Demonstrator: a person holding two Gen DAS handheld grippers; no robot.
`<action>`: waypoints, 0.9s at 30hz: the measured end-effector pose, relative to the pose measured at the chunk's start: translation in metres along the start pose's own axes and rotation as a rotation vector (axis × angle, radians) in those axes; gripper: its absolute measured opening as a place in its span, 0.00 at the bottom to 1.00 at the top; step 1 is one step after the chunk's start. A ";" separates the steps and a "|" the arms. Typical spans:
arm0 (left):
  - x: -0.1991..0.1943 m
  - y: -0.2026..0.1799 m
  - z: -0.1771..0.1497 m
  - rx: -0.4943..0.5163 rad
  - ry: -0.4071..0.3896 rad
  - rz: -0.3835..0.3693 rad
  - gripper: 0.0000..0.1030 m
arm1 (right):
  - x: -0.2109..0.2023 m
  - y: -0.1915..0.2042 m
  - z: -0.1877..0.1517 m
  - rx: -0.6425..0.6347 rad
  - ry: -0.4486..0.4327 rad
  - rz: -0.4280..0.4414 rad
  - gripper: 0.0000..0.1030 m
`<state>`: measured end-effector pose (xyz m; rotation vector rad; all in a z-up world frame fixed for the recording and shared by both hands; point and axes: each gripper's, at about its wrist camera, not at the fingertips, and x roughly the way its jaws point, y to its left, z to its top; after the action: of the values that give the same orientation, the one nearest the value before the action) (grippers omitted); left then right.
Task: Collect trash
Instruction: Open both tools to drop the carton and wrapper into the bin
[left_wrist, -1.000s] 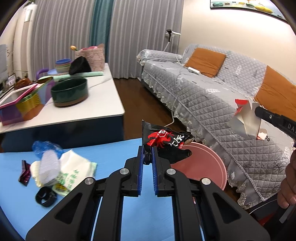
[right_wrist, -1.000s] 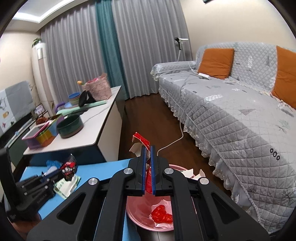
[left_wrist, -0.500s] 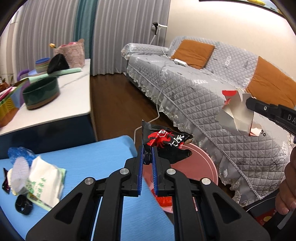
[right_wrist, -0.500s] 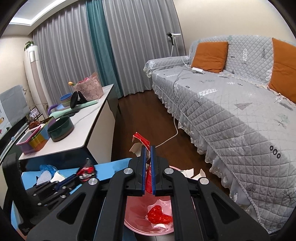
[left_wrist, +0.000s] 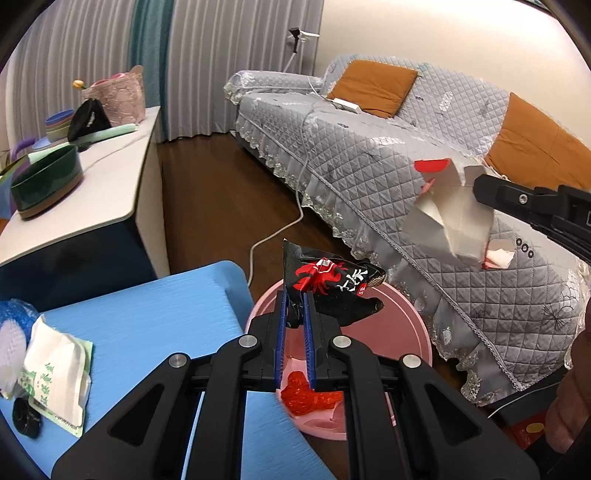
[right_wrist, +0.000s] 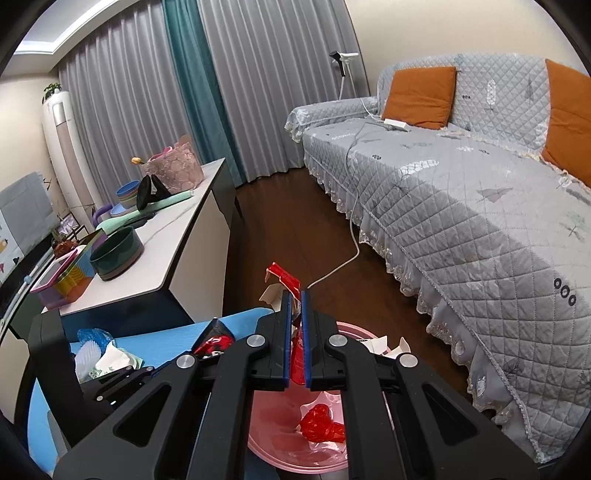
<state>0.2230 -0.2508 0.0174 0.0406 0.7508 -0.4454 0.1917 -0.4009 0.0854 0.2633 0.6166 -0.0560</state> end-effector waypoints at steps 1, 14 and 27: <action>0.001 -0.001 0.001 0.007 0.006 -0.003 0.09 | 0.002 -0.001 0.000 0.002 0.008 -0.007 0.13; -0.028 0.006 -0.001 0.014 -0.017 0.016 0.28 | 0.000 0.003 0.001 0.032 0.000 -0.004 0.42; -0.132 0.076 -0.023 -0.040 -0.101 0.115 0.28 | -0.018 0.081 -0.014 -0.084 -0.025 0.109 0.40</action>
<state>0.1544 -0.1277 0.0790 0.0236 0.6537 -0.3210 0.1793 -0.3199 0.1035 0.2140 0.5773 0.0712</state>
